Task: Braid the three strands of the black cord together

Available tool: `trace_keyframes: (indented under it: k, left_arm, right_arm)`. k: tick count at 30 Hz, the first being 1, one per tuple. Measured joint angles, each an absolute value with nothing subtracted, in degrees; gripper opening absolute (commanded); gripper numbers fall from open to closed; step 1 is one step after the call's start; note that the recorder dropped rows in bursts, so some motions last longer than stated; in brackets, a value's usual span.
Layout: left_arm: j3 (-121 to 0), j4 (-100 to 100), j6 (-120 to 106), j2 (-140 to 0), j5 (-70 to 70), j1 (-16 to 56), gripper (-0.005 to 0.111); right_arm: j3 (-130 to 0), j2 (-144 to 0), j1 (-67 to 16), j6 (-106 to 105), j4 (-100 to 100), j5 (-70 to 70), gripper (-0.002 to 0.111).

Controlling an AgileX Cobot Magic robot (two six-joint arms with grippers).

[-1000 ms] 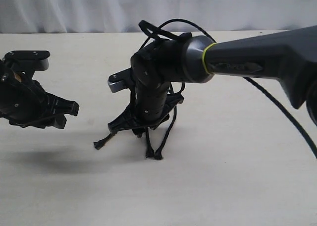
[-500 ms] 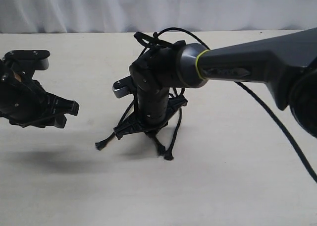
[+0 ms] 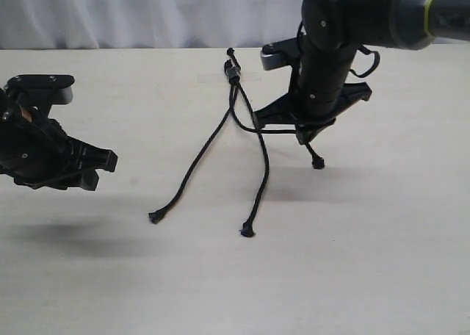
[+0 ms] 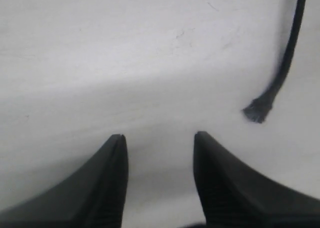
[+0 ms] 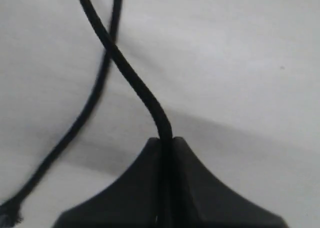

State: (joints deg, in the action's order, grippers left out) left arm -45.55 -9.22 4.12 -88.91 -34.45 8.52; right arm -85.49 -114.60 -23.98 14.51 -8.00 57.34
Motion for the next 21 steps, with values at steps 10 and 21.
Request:
trace_keyframes:
  k: [10, 21]
  left_arm:
    - [-45.45, -11.7, 2.13, -88.91, -29.25, 15.79, 0.041]
    - [-45.45, -15.49, 1.78, -88.91, -31.5, 19.11, 0.041]
  right_arm:
    - [-75.89, -115.0, -20.22, 13.74, -1.73, 49.34, 0.006]
    - [-74.6, -115.0, -20.1, 12.17, 0.52, 47.58, 0.048]
